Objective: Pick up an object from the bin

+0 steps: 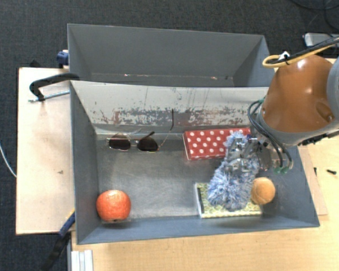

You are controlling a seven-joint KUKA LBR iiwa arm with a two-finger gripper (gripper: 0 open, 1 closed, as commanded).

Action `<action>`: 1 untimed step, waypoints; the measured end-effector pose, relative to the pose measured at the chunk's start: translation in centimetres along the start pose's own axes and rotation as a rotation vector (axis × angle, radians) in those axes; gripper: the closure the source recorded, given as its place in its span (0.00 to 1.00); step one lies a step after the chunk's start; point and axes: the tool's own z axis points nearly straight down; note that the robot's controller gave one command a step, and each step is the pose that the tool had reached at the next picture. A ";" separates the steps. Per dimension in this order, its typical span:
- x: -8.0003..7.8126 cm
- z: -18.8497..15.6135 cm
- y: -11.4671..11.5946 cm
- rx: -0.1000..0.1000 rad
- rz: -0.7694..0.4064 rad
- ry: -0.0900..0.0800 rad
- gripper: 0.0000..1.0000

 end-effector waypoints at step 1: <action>0.0 0.0 0.0 0.000 0.000 0.000 1.00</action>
Offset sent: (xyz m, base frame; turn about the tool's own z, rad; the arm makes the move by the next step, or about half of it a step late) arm -0.0051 0.0053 0.0576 -0.0103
